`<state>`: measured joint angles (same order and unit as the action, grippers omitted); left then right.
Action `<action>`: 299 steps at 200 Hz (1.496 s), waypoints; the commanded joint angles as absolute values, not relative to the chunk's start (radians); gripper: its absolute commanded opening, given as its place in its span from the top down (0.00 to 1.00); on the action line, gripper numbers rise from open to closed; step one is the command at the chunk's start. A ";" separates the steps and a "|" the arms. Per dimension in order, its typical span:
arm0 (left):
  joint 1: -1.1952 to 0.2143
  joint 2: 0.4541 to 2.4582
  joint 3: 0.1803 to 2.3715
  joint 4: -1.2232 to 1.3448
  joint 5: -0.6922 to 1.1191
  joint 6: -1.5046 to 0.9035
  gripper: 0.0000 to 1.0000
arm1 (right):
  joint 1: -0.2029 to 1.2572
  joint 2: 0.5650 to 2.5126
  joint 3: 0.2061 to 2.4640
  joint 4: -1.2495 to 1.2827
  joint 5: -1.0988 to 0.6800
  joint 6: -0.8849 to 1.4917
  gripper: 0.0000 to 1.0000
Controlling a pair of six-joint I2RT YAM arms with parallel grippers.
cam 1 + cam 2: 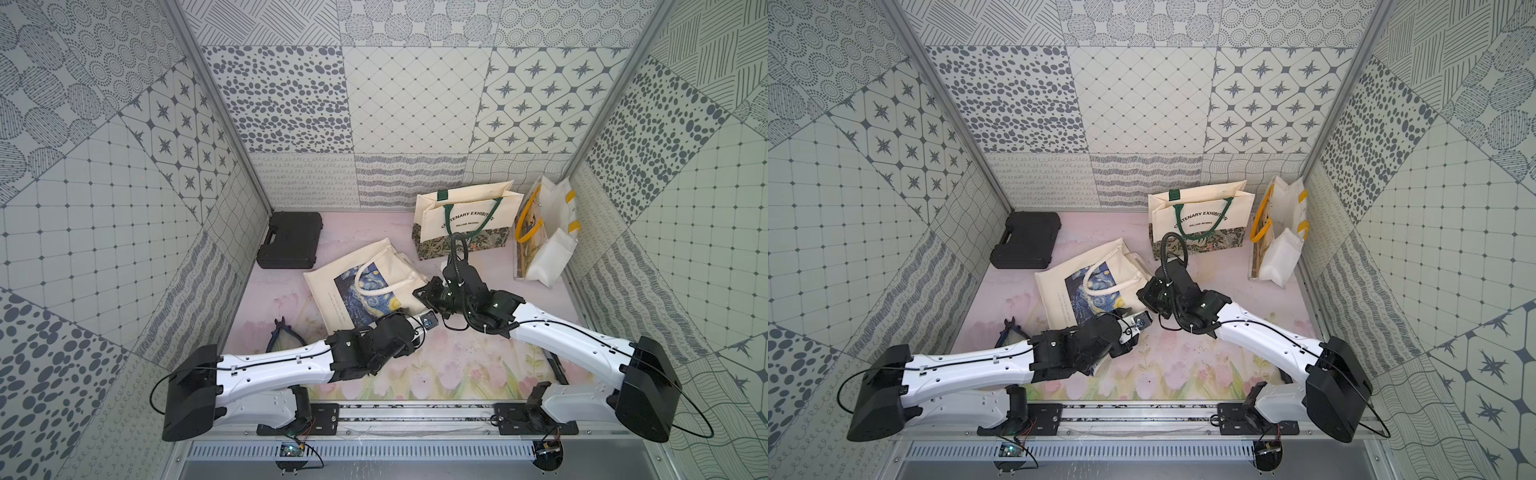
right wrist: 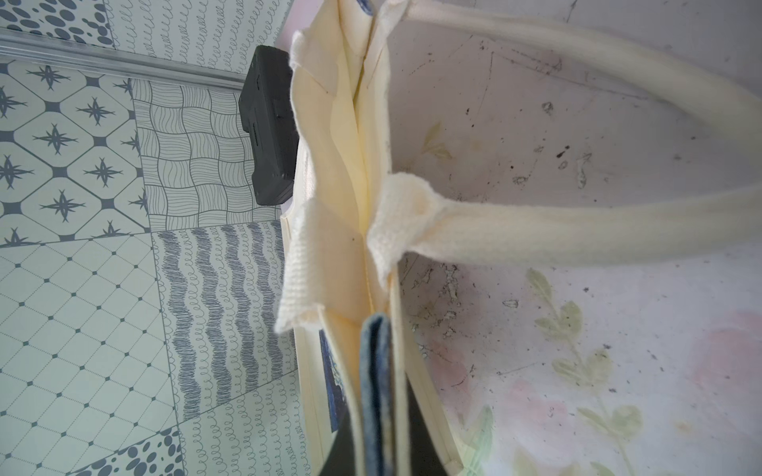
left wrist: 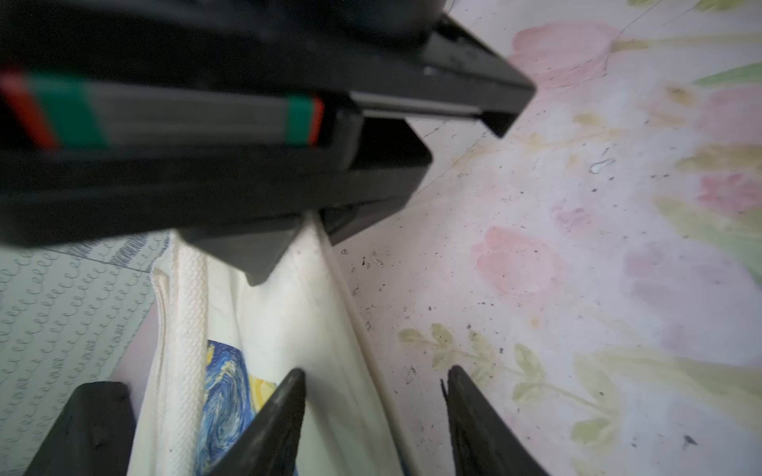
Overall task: Put away the canvas bag
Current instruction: Press the canvas bag.
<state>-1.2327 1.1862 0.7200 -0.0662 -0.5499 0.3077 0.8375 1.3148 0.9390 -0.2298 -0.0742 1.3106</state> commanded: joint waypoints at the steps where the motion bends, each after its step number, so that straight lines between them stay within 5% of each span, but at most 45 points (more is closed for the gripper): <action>1: -1.249 1.228 0.702 0.147 -0.886 0.410 0.53 | 0.849 1.270 0.949 -0.164 -0.112 1.360 1.00; 17: -1.249 1.201 0.688 0.127 -0.906 0.389 1.00 | 0.849 1.252 0.949 -0.174 -0.100 1.359 1.00; 55: -1.249 1.118 0.691 -0.035 -0.888 0.271 1.00 | 0.842 1.224 0.960 -0.198 -0.080 1.352 1.00; 68: -1.249 1.098 0.693 -0.081 -0.890 0.226 0.74 | 0.839 1.223 0.963 -0.198 -0.086 1.356 1.00; 73: -1.249 1.091 0.692 -0.098 -0.888 0.208 0.71 | 0.836 1.223 0.965 -0.198 -0.091 1.360 1.00; 84: -1.249 1.076 0.692 -0.145 -0.881 0.169 0.77 | 0.832 1.223 0.969 -0.195 -0.106 1.368 1.00; 94: -1.251 1.067 0.696 -0.196 -0.872 0.132 1.00 | 0.826 1.223 0.971 -0.193 -0.123 1.375 1.00; 118: -1.252 1.046 0.690 -0.266 -0.867 0.056 1.00 | 0.807 1.215 0.975 -0.190 -0.168 1.390 1.00; 128: -1.252 1.042 0.692 -0.292 -0.874 0.029 0.78 | 0.798 1.209 0.974 -0.192 -0.190 1.397 1.00; 137: -1.253 1.039 0.695 -0.317 -0.879 0.006 0.74 | 0.789 1.203 0.973 -0.191 -0.213 1.405 1.00; 155: -1.253 1.040 0.699 -0.349 -0.891 -0.015 0.80 | 0.774 1.187 0.974 -0.199 -0.254 1.412 1.00; 167: -1.253 1.037 0.699 -0.359 -0.908 -0.025 1.00 | 0.762 1.172 0.974 -0.215 -0.277 1.413 1.00; 195: -1.253 1.025 0.699 -0.371 -0.916 -0.040 1.00 | 0.725 1.133 0.965 -0.252 -0.336 1.414 1.00; 207: -1.253 1.023 0.701 -0.383 -0.915 -0.051 0.70 | 0.708 1.114 0.958 -0.263 -0.360 1.421 1.00; 219: -1.253 1.023 0.704 -0.399 -0.914 -0.064 0.66 | 0.692 1.094 0.948 -0.265 -0.377 1.426 1.00; 226: -1.254 1.021 0.704 -0.409 -0.904 -0.070 0.73 | 0.685 1.081 0.942 -0.268 -0.380 1.429 1.00; 234: -1.254 1.018 0.704 -0.416 -0.888 -0.071 1.00 | 0.677 1.069 0.938 -0.276 -0.384 1.429 1.00; 259: -1.255 1.003 0.705 -0.439 -0.864 -0.104 1.00 | 0.644 1.050 0.924 -0.284 -0.418 1.439 1.00; 272: -1.257 0.997 0.713 -0.469 -0.868 -0.132 0.66 | 0.628 1.047 0.916 -0.276 -0.440 1.447 1.00; 280: -1.257 0.995 0.715 -0.483 -0.869 -0.142 0.62 | 0.618 1.044 0.914 -0.276 -0.450 1.449 1.00; 288: -1.258 0.994 0.714 -0.491 -0.860 -0.143 0.65 | 0.609 1.042 0.913 -0.277 -0.456 1.452 1.00; 299: -1.259 0.996 0.715 -0.500 -0.847 -0.145 0.92 | 0.596 1.039 0.914 -0.278 -0.467 1.457 1.00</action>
<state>-1.2629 1.0042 0.7105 -0.2348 -0.6968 -0.0490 0.6312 1.0988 0.9100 -0.3038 -0.3931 1.4269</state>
